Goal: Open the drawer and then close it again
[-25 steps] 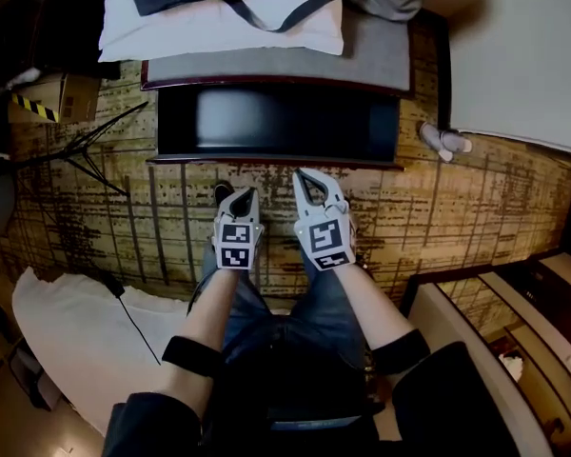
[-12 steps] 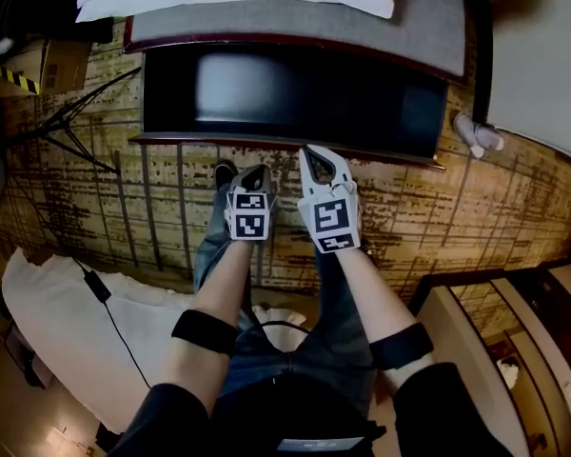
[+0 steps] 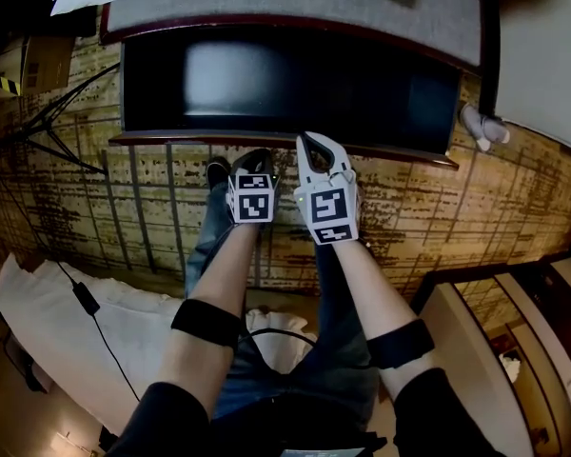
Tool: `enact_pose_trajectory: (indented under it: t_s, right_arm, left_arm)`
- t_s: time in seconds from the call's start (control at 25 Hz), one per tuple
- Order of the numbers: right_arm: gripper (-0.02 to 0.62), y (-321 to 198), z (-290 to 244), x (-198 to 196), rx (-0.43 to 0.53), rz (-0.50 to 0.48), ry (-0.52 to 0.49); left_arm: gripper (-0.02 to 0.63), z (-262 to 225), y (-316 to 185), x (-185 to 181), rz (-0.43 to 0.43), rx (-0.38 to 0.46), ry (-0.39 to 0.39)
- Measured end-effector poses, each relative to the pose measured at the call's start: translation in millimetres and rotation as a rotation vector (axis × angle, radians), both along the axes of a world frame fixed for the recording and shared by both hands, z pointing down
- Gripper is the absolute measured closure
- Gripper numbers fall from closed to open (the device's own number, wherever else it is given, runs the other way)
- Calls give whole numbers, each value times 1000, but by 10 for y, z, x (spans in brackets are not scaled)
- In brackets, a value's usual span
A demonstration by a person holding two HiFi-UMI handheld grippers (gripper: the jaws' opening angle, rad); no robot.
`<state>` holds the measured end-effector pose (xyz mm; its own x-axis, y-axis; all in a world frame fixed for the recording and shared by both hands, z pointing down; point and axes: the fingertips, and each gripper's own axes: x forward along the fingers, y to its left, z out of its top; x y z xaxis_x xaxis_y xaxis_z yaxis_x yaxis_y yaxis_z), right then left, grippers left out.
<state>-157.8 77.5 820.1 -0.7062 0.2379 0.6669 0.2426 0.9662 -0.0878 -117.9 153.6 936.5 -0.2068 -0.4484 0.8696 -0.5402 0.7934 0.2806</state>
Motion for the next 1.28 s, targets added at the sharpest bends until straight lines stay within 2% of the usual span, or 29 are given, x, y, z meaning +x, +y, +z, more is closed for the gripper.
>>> enact_pose_trajectory:
  t_s: [0.2,0.32,0.64,0.76,1.28]
  right_arm:
    - [594,-93,63,-14,4,26,3]
    - [595,-158,75,-34,7,42,6]
    - [595,-262,105,-104,10,55,7]
    - [594,-281,106,-143,10,56,5]
    - [595,-499,136,-406,17,115,-9]
  left_arm:
    - [606,25,-90,-97,2,4,7]
    - [606,17,-94,-108,-31,8,17]
    - [606,14,-123,-170,-48,-6,-7]
    - [606,17,-156,-280,-59,-8,-12]
    - [606,5,-495,-1017,9,18,-104]
